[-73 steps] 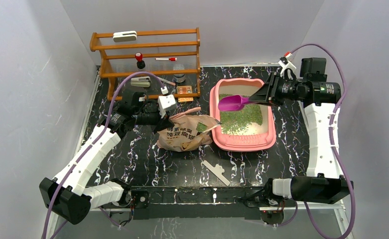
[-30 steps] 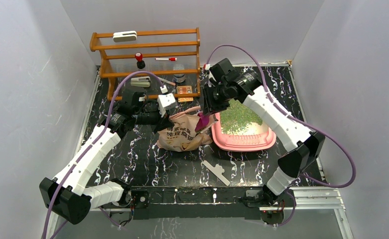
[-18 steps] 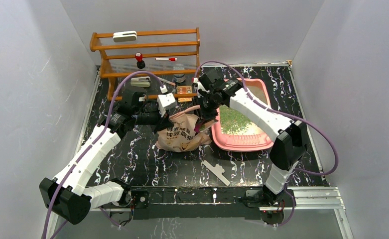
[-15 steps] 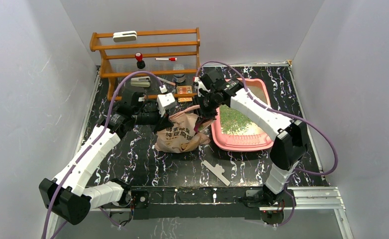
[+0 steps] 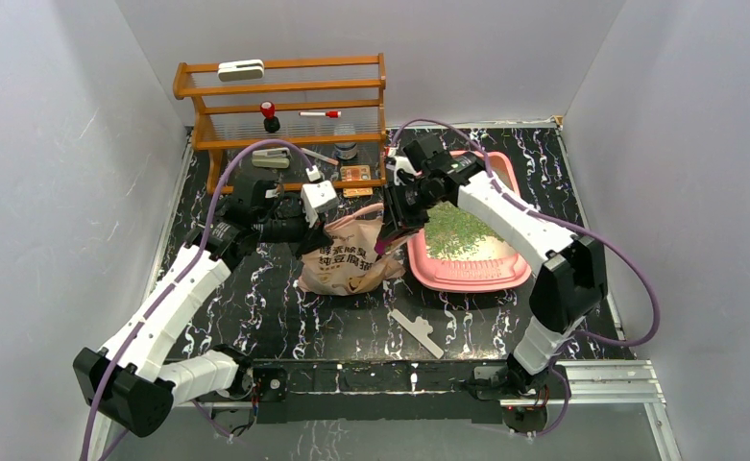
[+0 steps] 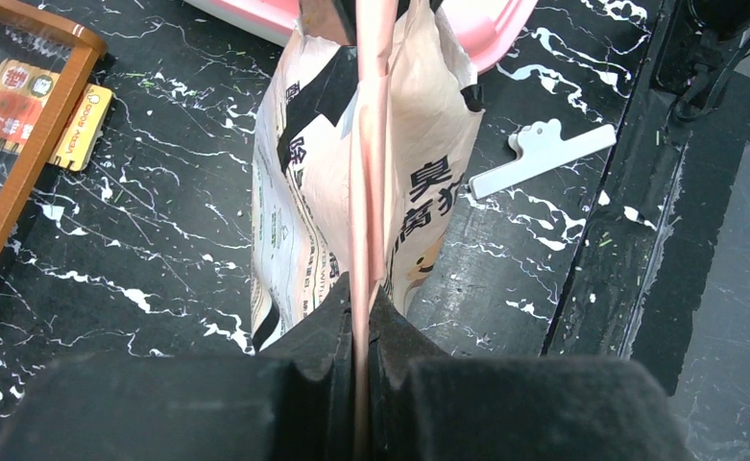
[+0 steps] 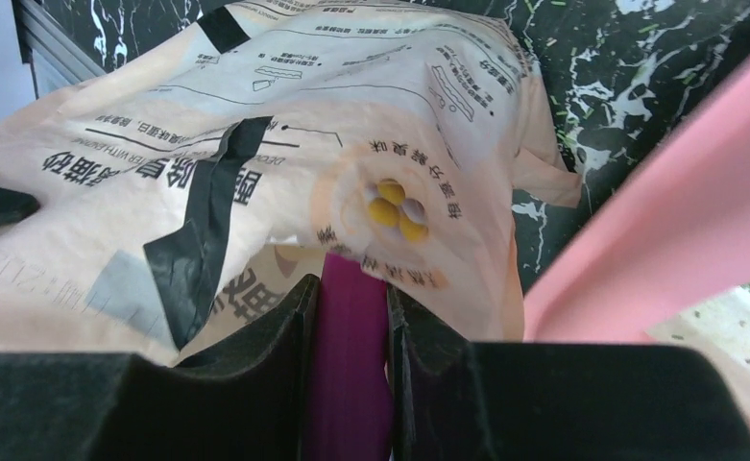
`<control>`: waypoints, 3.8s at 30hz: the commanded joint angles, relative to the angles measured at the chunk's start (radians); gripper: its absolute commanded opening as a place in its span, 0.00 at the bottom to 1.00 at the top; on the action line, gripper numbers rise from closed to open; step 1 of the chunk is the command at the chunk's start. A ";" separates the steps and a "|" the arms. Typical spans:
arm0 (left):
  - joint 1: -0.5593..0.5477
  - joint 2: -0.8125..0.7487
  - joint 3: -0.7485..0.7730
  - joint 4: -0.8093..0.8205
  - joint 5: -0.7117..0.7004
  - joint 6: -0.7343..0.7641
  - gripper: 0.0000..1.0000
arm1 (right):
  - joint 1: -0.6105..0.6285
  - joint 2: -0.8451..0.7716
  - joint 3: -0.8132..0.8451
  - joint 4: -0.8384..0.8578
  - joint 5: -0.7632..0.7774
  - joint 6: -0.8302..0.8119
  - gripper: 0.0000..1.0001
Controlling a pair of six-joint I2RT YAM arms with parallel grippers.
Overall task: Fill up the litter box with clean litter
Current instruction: 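Scoop the cat litter from the cat litter bag.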
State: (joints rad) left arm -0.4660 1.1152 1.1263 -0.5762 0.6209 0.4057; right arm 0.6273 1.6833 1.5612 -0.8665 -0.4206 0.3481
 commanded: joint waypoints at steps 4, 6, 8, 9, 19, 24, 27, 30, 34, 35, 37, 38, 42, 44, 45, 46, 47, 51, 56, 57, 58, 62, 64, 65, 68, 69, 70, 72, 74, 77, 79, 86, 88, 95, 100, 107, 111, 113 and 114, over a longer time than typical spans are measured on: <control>-0.002 -0.078 -0.019 0.020 -0.034 -0.044 0.24 | 0.037 0.023 -0.027 0.018 -0.003 0.017 0.00; -0.002 -0.090 -0.036 0.034 -0.076 -0.063 0.34 | 0.037 0.012 -0.044 0.034 -0.010 0.019 0.00; -0.002 -0.103 -0.053 0.048 -0.115 -0.087 0.43 | 0.037 0.008 -0.052 0.038 -0.023 0.022 0.00; -0.002 -0.109 -0.061 0.055 -0.135 -0.104 0.46 | 0.037 0.007 -0.057 0.039 -0.032 0.024 0.00; 0.001 -0.224 -0.159 0.123 -0.247 -0.300 0.73 | 0.036 -0.008 -0.072 0.043 -0.035 0.016 0.00; 0.015 -0.247 -0.205 0.133 -0.272 -0.351 0.78 | 0.036 -0.010 -0.080 0.038 -0.037 0.010 0.00; 0.029 -0.236 -0.222 0.157 -0.262 -0.377 0.76 | 0.036 -0.014 -0.086 0.043 -0.036 0.010 0.00; 0.036 -0.227 -0.235 0.190 -0.227 -0.392 0.66 | 0.036 -0.017 -0.082 0.047 -0.038 0.011 0.00; 0.036 -0.244 -0.282 0.283 -0.220 -0.387 0.44 | 0.037 -0.011 -0.049 0.020 -0.026 0.010 0.00; 0.036 -0.249 -0.292 0.303 -0.214 -0.386 0.40 | 0.036 -0.008 -0.034 0.003 -0.020 0.006 0.00; 0.035 -0.250 -0.306 0.329 -0.177 -0.363 0.30 | 0.037 -0.009 0.010 -0.030 -0.001 0.001 0.00; 0.036 -0.246 -0.306 0.331 -0.151 -0.343 0.23 | 0.037 -0.013 0.032 -0.042 0.010 -0.001 0.00; 0.036 -0.207 -0.291 0.296 -0.098 -0.272 0.00 | 0.035 -0.033 0.122 -0.097 0.104 -0.004 0.00; 0.036 -0.189 -0.276 0.272 -0.086 -0.251 0.00 | 0.033 -0.033 0.157 -0.134 0.151 -0.011 0.00; 0.036 -0.184 -0.268 0.264 -0.076 -0.241 0.00 | 0.033 -0.032 0.168 -0.146 0.166 -0.014 0.00; 0.036 -0.181 -0.263 0.258 -0.063 -0.230 0.00 | 0.032 -0.033 0.174 -0.153 0.174 -0.021 0.00; 0.036 -0.181 -0.260 0.255 -0.051 -0.222 0.00 | 0.031 -0.031 0.176 -0.159 0.178 -0.026 0.00; 0.036 -0.200 -0.260 0.259 -0.050 -0.209 0.00 | 0.031 0.003 0.154 -0.162 0.173 -0.034 0.00; 0.036 -0.235 -0.276 0.260 -0.083 -0.205 0.00 | 0.038 0.103 0.141 -0.156 0.060 -0.046 0.00; 0.035 -0.241 -0.279 0.260 -0.091 -0.205 0.00 | 0.039 0.112 0.131 -0.137 0.027 -0.051 0.00; 0.036 -0.247 -0.281 0.259 -0.099 -0.206 0.00 | 0.040 0.112 0.117 -0.108 -0.030 -0.047 0.00; 0.036 -0.253 -0.283 0.257 -0.126 -0.208 0.00 | 0.040 0.028 -0.021 0.135 -0.199 0.033 0.00; 0.036 -0.252 -0.282 0.257 -0.130 -0.208 0.00 | 0.038 0.024 -0.023 0.142 -0.172 0.044 0.00; 0.036 -0.252 -0.282 0.257 -0.132 -0.208 0.00 | 0.033 0.030 -0.025 0.138 -0.184 0.048 0.00; 0.036 -0.250 -0.281 0.262 -0.134 -0.209 0.00 | 0.026 0.025 -0.070 0.217 -0.287 0.088 0.00; 0.036 -0.249 -0.281 0.263 -0.136 -0.208 0.00 | 0.025 0.015 -0.096 0.261 -0.306 0.111 0.00; 0.036 -0.249 -0.280 0.266 -0.140 -0.209 0.00 | 0.022 0.004 -0.115 0.294 -0.316 0.129 0.00; 0.036 -0.249 -0.279 0.267 -0.146 -0.208 0.00 | 0.008 -0.018 -0.139 0.346 -0.340 0.159 0.00; 0.036 -0.253 -0.277 0.275 -0.156 -0.207 0.00 | -0.015 -0.045 -0.172 0.416 -0.379 0.202 0.00; 0.036 -0.253 -0.281 0.295 -0.166 -0.210 0.00 | -0.054 -0.087 -0.245 0.548 -0.440 0.287 0.00; 0.036 -0.252 -0.282 0.306 -0.175 -0.220 0.00 | -0.084 -0.117 -0.300 0.646 -0.485 0.368 0.00; 0.036 -0.267 -0.294 0.349 -0.197 -0.236 0.00 | -0.152 -0.226 -0.478 1.004 -0.547 0.636 0.00; 0.036 -0.273 -0.298 0.354 -0.190 -0.223 0.00 | -0.174 -0.230 -0.455 0.907 -0.553 0.591 0.00; 0.036 -0.270 -0.287 0.346 -0.160 -0.197 0.00 | -0.225 -0.180 -0.240 0.266 -0.320 0.170 0.00; 0.035 -0.265 -0.282 0.342 -0.149 -0.191 0.00 | -0.210 -0.134 -0.129 0.053 -0.166 0.029 0.00; 0.036 -0.250 -0.260 0.328 -0.173 -0.169 0.00 | -0.130 -0.050 0.043 -0.055 -0.011 -0.020 0.00; 0.036 -0.255 -0.271 0.333 -0.163 -0.162 0.00 | -0.062 0.071 0.141 -0.161 0.051 -0.054 0.00; 0.035 -0.251 -0.278 0.343 -0.156 -0.171 0.00 | 0.002 0.111 0.142 -0.138 0.063 -0.050 0.00; 0.036 -0.249 -0.281 0.347 -0.152 -0.176 0.00 | 0.026 0.129 0.141 -0.127 0.066 -0.045 0.00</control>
State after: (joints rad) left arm -0.4286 0.8848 0.8246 -0.2943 0.4259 0.2283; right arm 0.5575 1.7344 1.6737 -0.9409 -0.4408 0.3374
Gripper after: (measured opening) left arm 0.013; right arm 0.348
